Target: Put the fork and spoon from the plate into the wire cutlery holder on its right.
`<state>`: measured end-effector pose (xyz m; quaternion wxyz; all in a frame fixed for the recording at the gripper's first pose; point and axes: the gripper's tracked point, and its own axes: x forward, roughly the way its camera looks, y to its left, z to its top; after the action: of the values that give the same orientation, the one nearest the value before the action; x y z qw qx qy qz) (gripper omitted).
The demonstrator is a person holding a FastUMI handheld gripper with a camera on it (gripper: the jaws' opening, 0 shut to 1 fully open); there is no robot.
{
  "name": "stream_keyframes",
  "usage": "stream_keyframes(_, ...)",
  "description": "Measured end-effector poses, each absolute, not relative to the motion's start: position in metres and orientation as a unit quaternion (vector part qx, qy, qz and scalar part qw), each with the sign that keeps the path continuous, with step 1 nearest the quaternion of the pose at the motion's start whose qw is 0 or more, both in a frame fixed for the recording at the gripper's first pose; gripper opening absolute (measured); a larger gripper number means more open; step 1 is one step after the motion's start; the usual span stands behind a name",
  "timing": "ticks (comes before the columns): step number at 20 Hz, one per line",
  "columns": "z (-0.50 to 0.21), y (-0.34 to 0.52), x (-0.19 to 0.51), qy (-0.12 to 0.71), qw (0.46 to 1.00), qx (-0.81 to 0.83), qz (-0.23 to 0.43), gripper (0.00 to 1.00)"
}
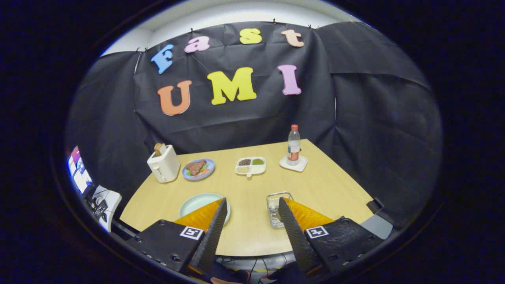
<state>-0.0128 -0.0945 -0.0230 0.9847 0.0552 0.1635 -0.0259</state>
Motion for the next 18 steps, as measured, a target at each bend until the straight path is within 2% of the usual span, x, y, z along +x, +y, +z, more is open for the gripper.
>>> stream_keyframes(8,0.021,-0.061,-0.063,0.046,0.998,0.017,-0.038,0.97)
stream_keyframes(18,0.033,-0.027,-0.081,-0.029,0.999,-0.013,-0.026,0.97)
